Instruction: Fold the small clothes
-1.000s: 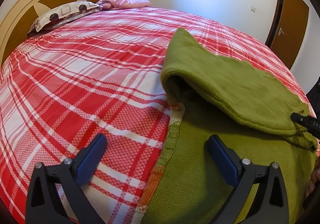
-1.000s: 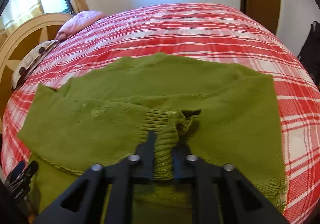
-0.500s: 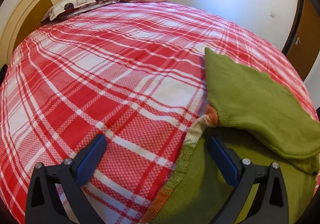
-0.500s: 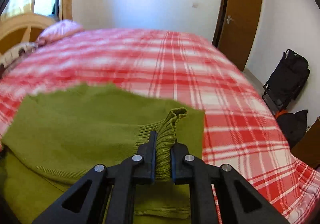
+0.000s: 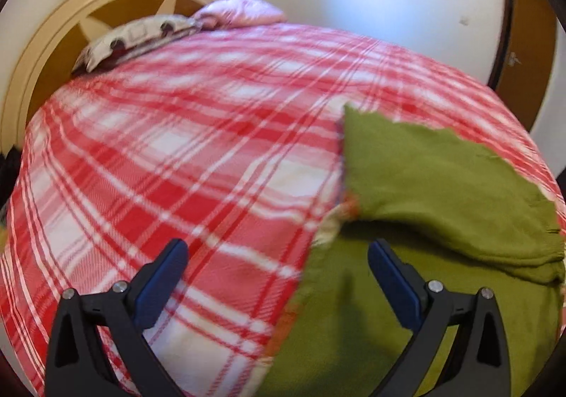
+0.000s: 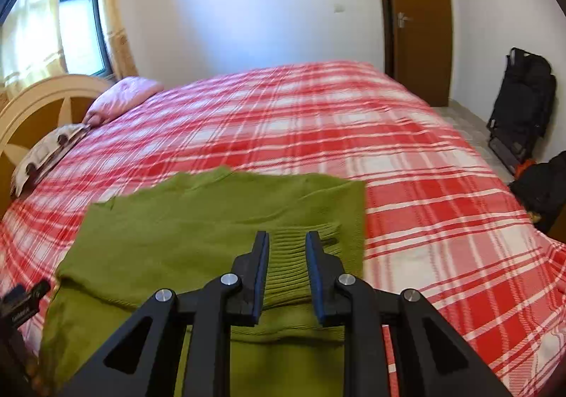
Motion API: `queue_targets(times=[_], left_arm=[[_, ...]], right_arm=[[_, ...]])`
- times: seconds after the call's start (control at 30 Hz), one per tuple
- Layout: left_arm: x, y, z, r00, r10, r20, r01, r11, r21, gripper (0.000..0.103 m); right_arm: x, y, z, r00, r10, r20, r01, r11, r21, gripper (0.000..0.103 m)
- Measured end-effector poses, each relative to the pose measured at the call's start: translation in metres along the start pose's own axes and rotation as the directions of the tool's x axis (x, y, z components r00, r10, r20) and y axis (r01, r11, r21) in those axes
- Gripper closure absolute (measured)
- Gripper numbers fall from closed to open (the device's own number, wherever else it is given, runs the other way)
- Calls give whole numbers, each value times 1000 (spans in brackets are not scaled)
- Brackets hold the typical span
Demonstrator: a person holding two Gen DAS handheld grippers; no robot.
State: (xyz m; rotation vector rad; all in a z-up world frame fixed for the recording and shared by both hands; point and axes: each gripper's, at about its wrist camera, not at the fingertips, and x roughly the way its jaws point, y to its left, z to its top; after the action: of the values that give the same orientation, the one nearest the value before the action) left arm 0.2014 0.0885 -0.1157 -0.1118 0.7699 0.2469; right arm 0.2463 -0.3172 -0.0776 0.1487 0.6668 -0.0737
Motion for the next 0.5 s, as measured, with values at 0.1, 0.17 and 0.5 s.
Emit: queue_targets(times=[0.1, 0.17, 0.5], left_arm=[[0, -20, 11, 1000, 8, 28, -10, 998, 63, 0], [12, -28, 15, 999, 35, -7, -34, 994, 105, 0], [51, 8, 18, 992, 74, -99, -74, 997, 6, 0]], right_arm=[[6, 2, -1, 999, 35, -26, -35, 999, 34, 81], [6, 5, -4, 998, 49, -38, -47, 998, 34, 81], [13, 16, -9, 995, 94, -34, -92, 995, 45, 81]])
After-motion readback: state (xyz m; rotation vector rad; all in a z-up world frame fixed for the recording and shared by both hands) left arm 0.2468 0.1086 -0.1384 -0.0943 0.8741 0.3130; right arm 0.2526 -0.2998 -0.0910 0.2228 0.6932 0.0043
